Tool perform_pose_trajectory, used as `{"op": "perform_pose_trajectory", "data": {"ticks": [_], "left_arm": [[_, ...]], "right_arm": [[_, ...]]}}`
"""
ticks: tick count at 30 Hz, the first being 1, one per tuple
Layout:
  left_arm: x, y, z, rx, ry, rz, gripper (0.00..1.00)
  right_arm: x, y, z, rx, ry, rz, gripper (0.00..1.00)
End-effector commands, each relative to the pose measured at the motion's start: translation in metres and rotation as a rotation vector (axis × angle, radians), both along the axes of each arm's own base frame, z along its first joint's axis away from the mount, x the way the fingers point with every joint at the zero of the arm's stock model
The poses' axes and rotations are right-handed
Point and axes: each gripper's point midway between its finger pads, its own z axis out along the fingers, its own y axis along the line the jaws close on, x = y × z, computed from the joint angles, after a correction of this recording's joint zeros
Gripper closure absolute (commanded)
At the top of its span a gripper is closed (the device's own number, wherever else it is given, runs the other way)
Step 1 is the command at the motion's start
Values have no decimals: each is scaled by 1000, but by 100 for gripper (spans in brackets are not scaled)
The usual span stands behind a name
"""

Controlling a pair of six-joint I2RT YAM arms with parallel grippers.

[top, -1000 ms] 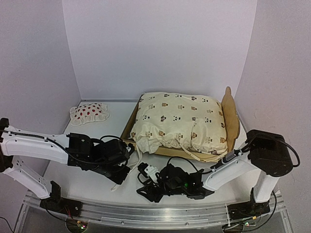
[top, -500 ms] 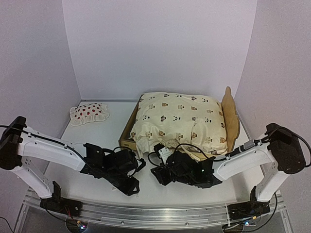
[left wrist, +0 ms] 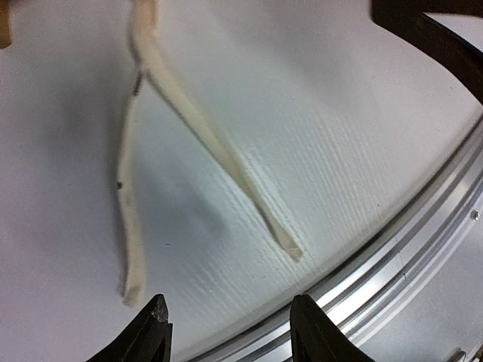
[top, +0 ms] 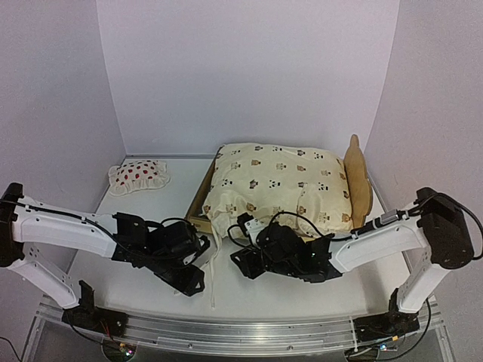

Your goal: Set up the pet bed

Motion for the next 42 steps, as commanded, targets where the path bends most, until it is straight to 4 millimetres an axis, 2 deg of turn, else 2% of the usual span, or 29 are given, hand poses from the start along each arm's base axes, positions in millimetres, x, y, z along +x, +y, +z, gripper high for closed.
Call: {"op": "perform_pose_trajectory", "data": {"ticks": [1, 5, 20, 24, 26, 28, 30, 36, 39, 42], "left_arm": [[13, 40, -4, 149, -37, 118, 46], [13, 53, -17, 205, -27, 152, 46], [8, 56, -56, 302, 40, 123, 57], [7, 58, -66, 330, 48, 121, 65], [7, 60, -70, 340, 55, 121, 76], [7, 61, -73, 344, 62, 120, 92], [6, 61, -75, 340, 65, 115, 98], [9, 64, -77, 341, 47, 124, 100], [14, 59, -68, 298, 20, 142, 100], [18, 49, -55, 214, -8, 150, 100]], "right_arm": [[-2, 21, 12, 34, 3, 52, 50], [-2, 25, 11, 27, 6, 65, 50], [-5, 29, 4, 13, 26, 89, 50], [-6, 30, 3, 12, 30, 90, 50], [-5, 29, 2, 11, 30, 88, 50], [-6, 29, 2, 10, 32, 87, 50], [-5, 29, 2, 8, 31, 85, 50], [-3, 28, -1, -2, 22, 76, 51], [-1, 30, -1, -9, 10, 75, 51], [3, 41, 3, -2, -1, 86, 51]]}}
